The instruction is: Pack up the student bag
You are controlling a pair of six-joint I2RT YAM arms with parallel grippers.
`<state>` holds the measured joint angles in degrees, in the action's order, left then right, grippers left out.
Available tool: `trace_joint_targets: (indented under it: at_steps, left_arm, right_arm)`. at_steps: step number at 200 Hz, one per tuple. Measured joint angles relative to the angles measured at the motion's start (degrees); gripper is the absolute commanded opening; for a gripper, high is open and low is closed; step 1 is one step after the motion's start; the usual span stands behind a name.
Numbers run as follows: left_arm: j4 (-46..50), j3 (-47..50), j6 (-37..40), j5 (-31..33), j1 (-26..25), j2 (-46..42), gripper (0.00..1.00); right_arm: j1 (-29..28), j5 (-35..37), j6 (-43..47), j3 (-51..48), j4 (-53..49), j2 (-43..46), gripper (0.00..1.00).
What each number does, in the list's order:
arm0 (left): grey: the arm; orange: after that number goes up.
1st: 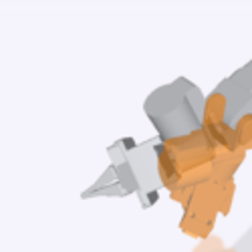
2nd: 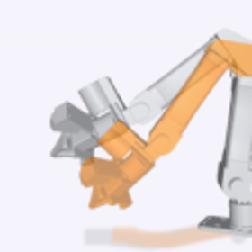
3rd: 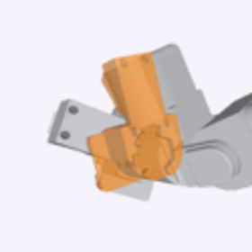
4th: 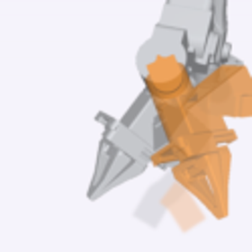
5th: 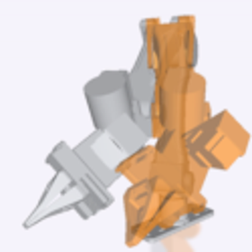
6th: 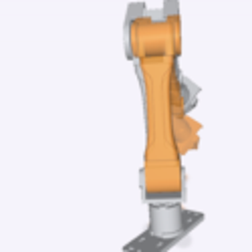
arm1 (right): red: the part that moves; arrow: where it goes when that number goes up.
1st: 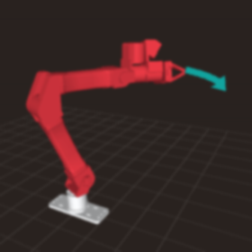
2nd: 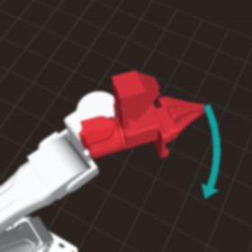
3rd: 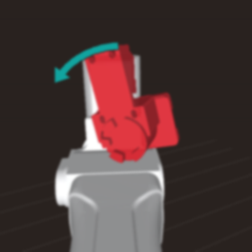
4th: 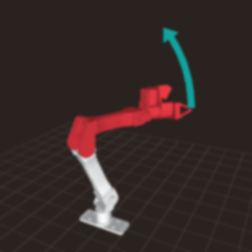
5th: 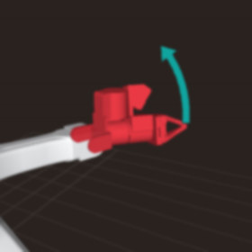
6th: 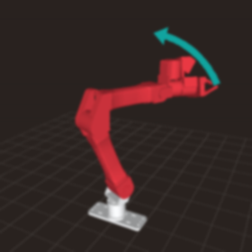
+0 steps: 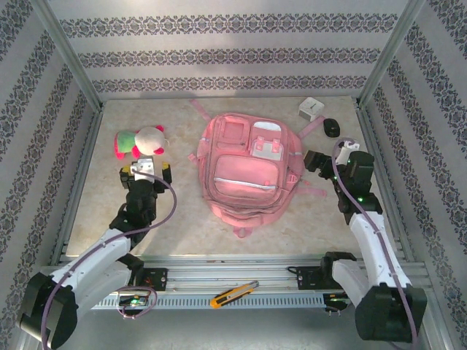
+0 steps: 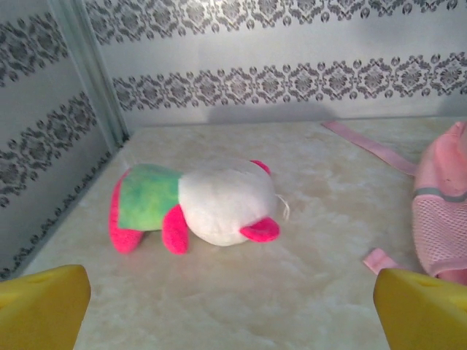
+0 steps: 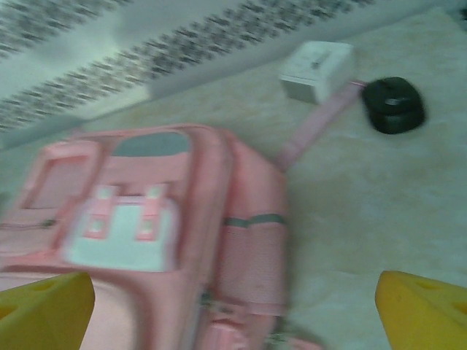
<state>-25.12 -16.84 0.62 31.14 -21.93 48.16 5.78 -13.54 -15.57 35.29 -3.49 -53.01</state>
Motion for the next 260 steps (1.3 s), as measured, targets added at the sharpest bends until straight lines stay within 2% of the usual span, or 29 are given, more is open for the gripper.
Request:
trace_joint_targets:
  at_steps: [29,64,84,110,138,191,225,251,260]
  left_arm:
    - [-10.84,6.47,5.77,0.83,1.11,0.22,0.99]
    - [-19.91,8.68,9.01,-2.27,3.96,7.63,0.99]
    - [-27.08,9.07,9.29,-5.33,5.77,16.09,0.99]
    - [-40.52,9.77,9.97,-9.97,6.91,32.02,0.99]
    - [-46.77,9.09,11.23,-13.57,6.97,42.6,0.99]
    - [-52.19,7.45,11.13,-12.87,7.69,43.89,0.99]
    - [-52.98,7.45,10.95,-12.68,7.82,43.89,0.99]
    - [-53.02,7.45,10.25,-13.35,9.01,43.95,0.99]
    - [-53.22,7.45,9.7,-13.86,9.99,44.13,0.99]
  right_arm:
    - [2.16,1.29,5.75,-4.52,5.57,-4.52,0.98]
    - [2.27,1.03,11.8,-10.56,14.49,-11.19,0.98]
    - [2.27,0.61,12.83,-12.83,21.51,-14.03,0.98]
    - [2.23,0.37,12.85,-15.93,31.95,-17.25,0.98]
    - [0.94,-0.07,14.1,-18.12,39.85,-18.8,0.98]
    - [-0.66,-2.69,14.12,-18.32,49.42,-22.32,0.98]
    - [-5.03,-3.26,16.74,-18.32,51.6,-25.59,0.98]
    - [-5.55,0.46,16.63,-17.97,56.96,-31.87,0.98]
    - [-5.18,2.01,15.91,-16.85,55.78,-33.9,0.98]
